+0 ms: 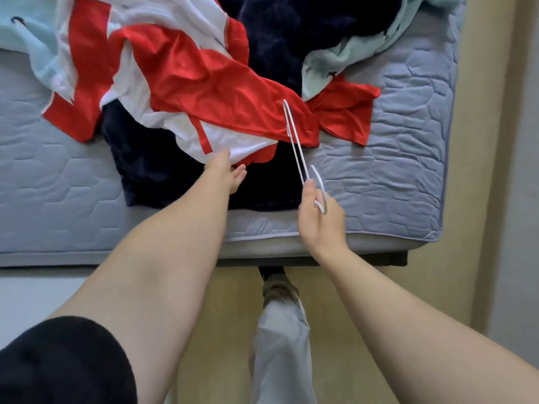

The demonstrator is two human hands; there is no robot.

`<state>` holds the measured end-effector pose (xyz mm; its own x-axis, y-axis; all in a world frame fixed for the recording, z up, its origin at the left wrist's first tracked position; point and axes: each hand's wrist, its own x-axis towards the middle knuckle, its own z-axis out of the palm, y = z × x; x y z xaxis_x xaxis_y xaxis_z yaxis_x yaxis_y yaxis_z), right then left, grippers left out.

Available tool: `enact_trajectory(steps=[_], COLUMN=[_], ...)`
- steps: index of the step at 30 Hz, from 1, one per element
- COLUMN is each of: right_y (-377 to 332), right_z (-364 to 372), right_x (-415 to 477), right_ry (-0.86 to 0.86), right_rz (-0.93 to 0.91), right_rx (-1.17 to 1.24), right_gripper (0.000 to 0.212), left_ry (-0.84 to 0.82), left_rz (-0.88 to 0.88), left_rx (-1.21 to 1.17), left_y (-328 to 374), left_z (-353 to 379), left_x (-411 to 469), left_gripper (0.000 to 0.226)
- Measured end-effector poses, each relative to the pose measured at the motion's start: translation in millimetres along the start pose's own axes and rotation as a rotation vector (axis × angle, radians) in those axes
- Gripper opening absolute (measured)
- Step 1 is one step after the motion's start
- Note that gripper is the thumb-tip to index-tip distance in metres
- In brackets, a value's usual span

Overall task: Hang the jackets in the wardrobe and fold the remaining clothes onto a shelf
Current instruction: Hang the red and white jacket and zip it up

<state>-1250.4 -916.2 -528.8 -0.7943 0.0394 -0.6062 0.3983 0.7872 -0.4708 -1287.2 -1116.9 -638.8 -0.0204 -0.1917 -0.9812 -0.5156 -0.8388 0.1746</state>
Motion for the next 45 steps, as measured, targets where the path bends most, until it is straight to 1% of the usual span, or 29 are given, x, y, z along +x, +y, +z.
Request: enact_trajectory(steps=[2, 4, 7, 9, 10, 11, 13, 15, 20, 23, 25, 27, 29, 32, 35, 37, 39, 41, 43, 45], right_y=[3, 4, 4, 2, -1, -4, -14, -28, -76, -105, -124, -140, -155, -167, -176, -186, -197, -206, -215, -223], right_z=[6, 11, 13, 12, 9, 7, -3, -18, -71, -107, -131, -157, -185, -227, -269, -299, -330, -359, -382, -403], right_x=[6, 11, 17, 19, 19, 18, 13, 3, -33, -54, -69, -82, -94, -112, -122, -130, -142, -159, -177, -199], right_ry=[-0.022, -0.057, -0.086, -0.086, -0.084, -0.085, -0.083, -0.098, -0.163, -0.194, -0.181, -0.162, -0.163, -0.102, -0.03, -0.044, -0.077, -0.113, -0.161, -0.229], right_rz=[-0.03, -0.038, -0.063, -0.075, -0.075, -0.073, -0.081, -0.111, -0.223, -0.297, -0.38, -0.484, -0.594, -0.717, -0.735, -0.771, -0.853, -0.966, -1.059, -1.112], right_rx=[0.005, 0.0, -0.048, -0.054, -0.046, -0.032, -0.005, 0.012, 0.033, 0.042, 0.036, 0.054, 0.071, 0.004, -0.034, -0.014, 0.02, 0.051, 0.072, 0.115], right_gripper=[0.061, 0.064, 0.068, 0.067, 0.067, 0.067, 0.066, 0.064, 0.056, 0.049, 0.041, 0.034, 0.039, 0.051, 0.046, 0.031, 0.019, 0.015, 0.022, 0.038], left_ry=[-0.029, -0.018, 0.035, 0.089, 0.11, 0.119, 0.1, 0.059, -0.025, -0.056, -0.079, -0.101, -0.111, -0.087, -0.05, 0.017, 0.096, 0.19, 0.254, 0.282], left_rz=[-0.031, -0.026, 0.026, 0.06, 0.08, 0.113, 0.225, 0.35, 0.571, 0.7, 0.76, 0.82, 0.88, 0.959, 1.059, 1.134, 1.231, 1.318, 1.378, 1.429], left_rx=[-0.118, -0.136, -0.028, 0.035, 0.053, 0.073, 0.119, 0.142, 0.139, 0.136, 0.103, 0.073, 0.046, 0.013, 0.005, 0.009, -0.008, -0.032, -0.065, -0.098], left_y=[2, 2, 1, 2, 2, 2, 3, 6, 32, 43, 50, 52, 50, 35, 14, -2, -15, -27, -39, -49], left_z=[0, -1, -3, -3, -3, -4, -6, -8, -12, -8, -4, -2, 0, 3, 7, 10, 14, 16, 17, 17], left_x=[13, 22, 27, 21, 14, 6, -16, -51, -171, -247, -295, -339, -381, -445, -509, -553, -596, -638, -675, -706], left_gripper=[0.044, 0.037, 0.026, 0.012, 0.008, 0.011, 0.025, 0.029, 0.025, 0.015, 0.009, 0.007, 0.005, 0.01, 0.014, 0.019, 0.032, 0.031, 0.027, 0.026])
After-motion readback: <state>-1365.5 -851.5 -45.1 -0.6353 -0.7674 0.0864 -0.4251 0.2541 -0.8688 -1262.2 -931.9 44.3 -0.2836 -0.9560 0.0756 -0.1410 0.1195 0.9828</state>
